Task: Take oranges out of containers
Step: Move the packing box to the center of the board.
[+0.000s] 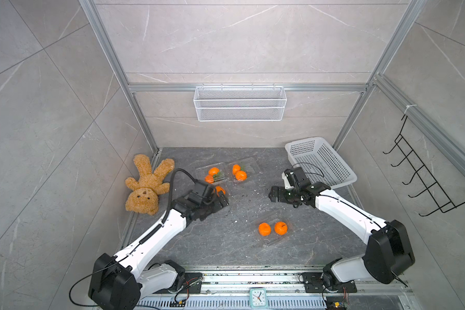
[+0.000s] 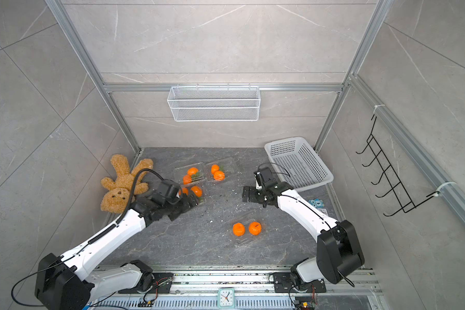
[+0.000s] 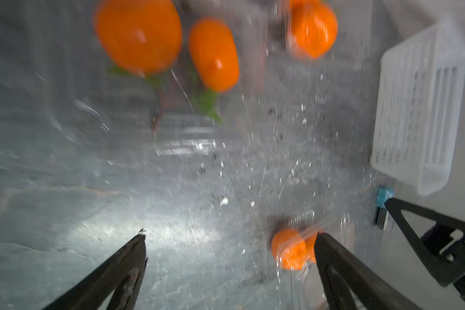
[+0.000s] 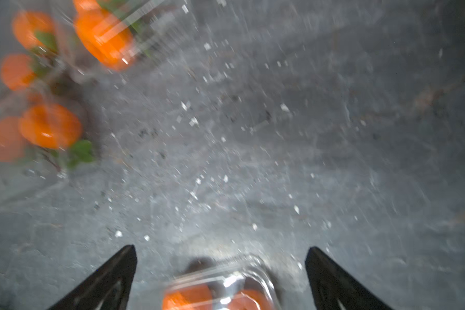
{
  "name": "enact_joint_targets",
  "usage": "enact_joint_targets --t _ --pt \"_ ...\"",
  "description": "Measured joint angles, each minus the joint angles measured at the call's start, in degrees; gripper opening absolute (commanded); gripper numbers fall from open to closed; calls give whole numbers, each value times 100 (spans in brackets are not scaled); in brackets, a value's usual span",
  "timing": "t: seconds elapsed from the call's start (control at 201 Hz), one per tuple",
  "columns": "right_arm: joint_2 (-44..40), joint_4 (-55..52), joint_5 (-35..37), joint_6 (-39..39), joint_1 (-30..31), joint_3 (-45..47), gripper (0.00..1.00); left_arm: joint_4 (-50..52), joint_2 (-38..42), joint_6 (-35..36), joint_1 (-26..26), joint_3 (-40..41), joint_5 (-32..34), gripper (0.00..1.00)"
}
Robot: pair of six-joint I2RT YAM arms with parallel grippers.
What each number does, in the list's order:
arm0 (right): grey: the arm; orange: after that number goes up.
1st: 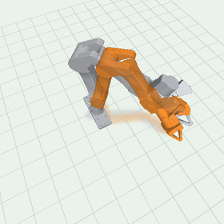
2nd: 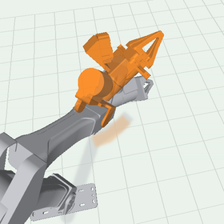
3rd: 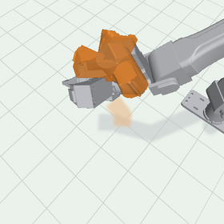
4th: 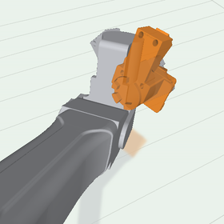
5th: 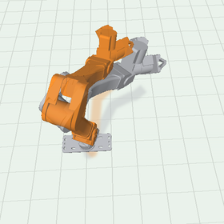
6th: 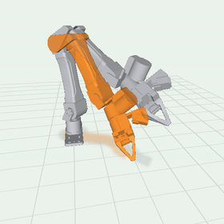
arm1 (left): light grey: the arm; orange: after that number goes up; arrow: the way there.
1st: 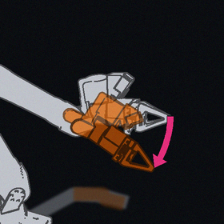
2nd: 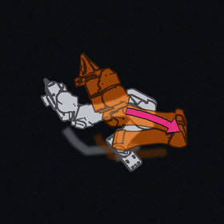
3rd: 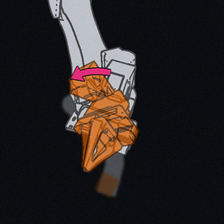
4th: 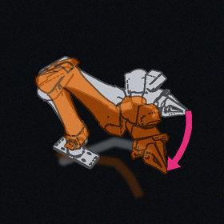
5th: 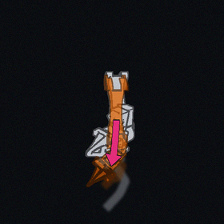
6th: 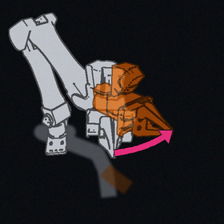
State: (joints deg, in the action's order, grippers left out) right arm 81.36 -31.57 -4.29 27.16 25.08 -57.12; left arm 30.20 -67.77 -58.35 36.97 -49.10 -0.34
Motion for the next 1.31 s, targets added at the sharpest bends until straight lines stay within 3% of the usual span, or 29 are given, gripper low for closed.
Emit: enact_joint_targets --t 0.105,0.214,0.529,0.932,1.127,1.306 --pt "-354 -105 -39 -2 -50 514 100 -319 -494 -629 955 129 90 100" --pt "-748 -122 -177 4 -52 831 100 -804 -1145 -1110 1569 17 142 100" --pt "-1314 201 -883 345 -52 1755 93 -2028 -2411 -1928 2190 -468 42 100" --pt "-1261 833 -1176 1071 -96 2085 83 -2369 -3075 -2229 2041 -1036 -70 100" --pt "-658 988 -1161 1215 -101 1659 82 -2365 -3121 -2146 1364 -1126 -323 100" --pt "435 1397 -1250 1327 -101 767 80 -2070 -3187 -1681 391 -1720 -605 100"
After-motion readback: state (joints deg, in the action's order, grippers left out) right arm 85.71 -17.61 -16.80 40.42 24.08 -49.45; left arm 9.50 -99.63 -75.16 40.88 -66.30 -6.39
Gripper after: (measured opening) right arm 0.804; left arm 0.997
